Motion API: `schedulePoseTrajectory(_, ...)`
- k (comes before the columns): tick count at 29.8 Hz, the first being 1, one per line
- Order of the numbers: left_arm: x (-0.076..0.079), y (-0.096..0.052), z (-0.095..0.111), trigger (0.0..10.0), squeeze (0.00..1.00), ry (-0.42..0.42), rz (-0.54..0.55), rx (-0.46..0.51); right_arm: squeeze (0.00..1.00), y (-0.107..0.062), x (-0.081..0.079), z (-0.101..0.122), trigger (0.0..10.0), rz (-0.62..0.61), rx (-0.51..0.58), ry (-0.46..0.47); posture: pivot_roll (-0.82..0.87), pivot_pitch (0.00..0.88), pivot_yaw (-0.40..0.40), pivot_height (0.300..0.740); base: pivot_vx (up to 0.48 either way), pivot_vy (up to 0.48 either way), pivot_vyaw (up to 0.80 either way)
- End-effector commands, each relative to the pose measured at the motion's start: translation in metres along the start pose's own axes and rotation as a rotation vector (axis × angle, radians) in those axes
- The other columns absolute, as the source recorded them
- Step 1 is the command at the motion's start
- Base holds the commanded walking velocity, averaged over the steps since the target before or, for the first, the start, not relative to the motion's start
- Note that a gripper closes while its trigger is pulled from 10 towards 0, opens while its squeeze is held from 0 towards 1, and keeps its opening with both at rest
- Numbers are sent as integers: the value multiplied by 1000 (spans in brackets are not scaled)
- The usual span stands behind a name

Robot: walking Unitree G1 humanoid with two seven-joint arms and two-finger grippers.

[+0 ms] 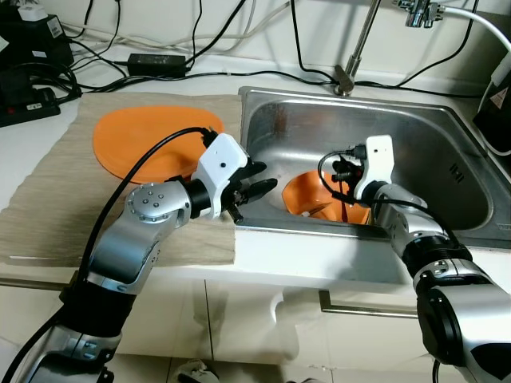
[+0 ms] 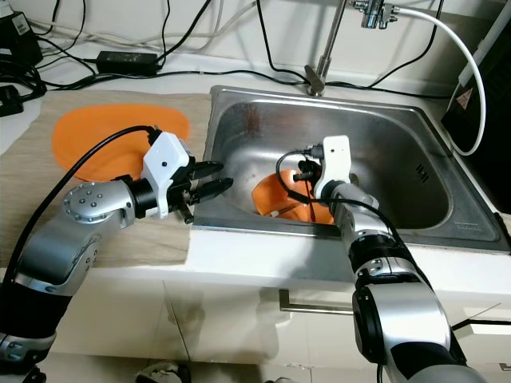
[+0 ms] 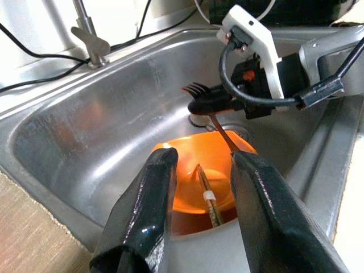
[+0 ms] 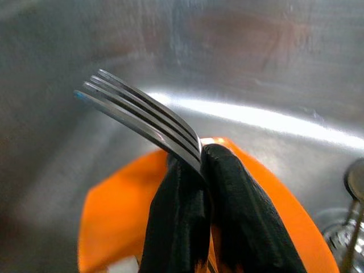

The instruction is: Kitchen organization

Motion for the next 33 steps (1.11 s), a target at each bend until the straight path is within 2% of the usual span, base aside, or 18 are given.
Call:
schedulePoseTrajectory(1,4,-1,2,10000,0,4,-16,-4,1000,-2,4,-5,10000,-15,-6,-27,84,40,-87,740,0,0,0)
schedulePoseTrajectory(12,2,-3,2,10000,0,5,-13,-15,1000,-4,10,-10,10000,-41,-21,-48,86,25,-87,740,0,0,0)
schedulePoseTrajectory(15,-5,-4,3,10000,0,11,19,-11,1000,-4,12,-7,10000,-44,-8,-46,86,21,-87,740,0,0,0)
schedulePoseTrajectory(16,-20,-8,5,10000,0,15,87,-10,1000,-4,13,0,10000,-43,20,-49,86,21,-87,740,0,0,0)
schedulePoseTrajectory(17,-26,-9,6,10000,0,16,114,-10,1000,-4,14,3,10000,-43,31,-54,86,21,-87,740,0,0,0)
schedulePoseTrajectory(18,-40,-14,7,10000,0,13,173,-11,1000,-4,14,11,10000,-41,68,-44,89,16,-91,740,0,0,0)
schedulePoseTrajectory(20,-70,-29,11,10000,0,19,303,-8,1000,-5,14,31,10000,-24,164,9,92,14,-92,740,0,0,0)
schedulePoseTrajectory(21,-70,-29,11,10000,0,19,303,-8,1000,-5,14,31,10000,-24,164,9,92,14,-92,740,0,0,0)
schedulePoseTrajectory(22,-95,-45,13,10000,0,7,417,-5,1000,-7,12,48,10000,11,244,64,96,13,-95,740,0,0,0)
schedulePoseTrajectory(24,-123,-66,15,10000,0,3,550,-7,1000,-10,9,64,10000,50,322,111,98,11,-96,740,0,0,0)
schedulePoseTrajectory(25,-131,-73,15,10000,0,6,589,-9,1000,-11,8,68,10000,60,344,125,98,11,-96,740,0,0,0)
schedulePoseTrajectory(26,-131,-73,15,10000,0,6,589,-9,1000,-11,8,68,10000,60,344,125,98,11,-96,740,0,0,0)
schedulePoseTrajectory(29,-158,-104,7,10000,0,28,735,-68,1000,-13,-1,82,10000,109,414,183,108,13,-97,740,0,0,0)
schedulePoseTrajectory(30,-166,-117,-1,10000,0,32,777,-110,0,-13,-9,86,10000,135,433,182,108,16,-97,740,0,0,0)
schedulePoseTrajectory(31,-171,-124,-6,10000,0,34,801,-136,0,-13,-14,88,10000,153,445,179,108,16,-97,740,0,0,0)
schedulePoseTrajectory(32,-176,-136,-19,10000,0,44,829,-201,0,-14,-26,92,10000,202,465,191,108,20,-94,740,0,0,0)
schedulePoseTrajectory(33,-176,-136,-19,10000,0,44,829,-201,0,-14,-26,92,10000,202,465,191,108,20,-94,740,0,0,0)
Point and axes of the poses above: a point about 5 cm out from each wrist's last joint towards the gripper, its own y axis pointing out of the wrist towards the gripper, its own z axis along the axis of the wrist's last joint, x = y × z, the point moved 5 cm from there along y, pointing out of the wrist towards the gripper, and after that the axes turned 4 degrees about y, right-handed, at the moved point
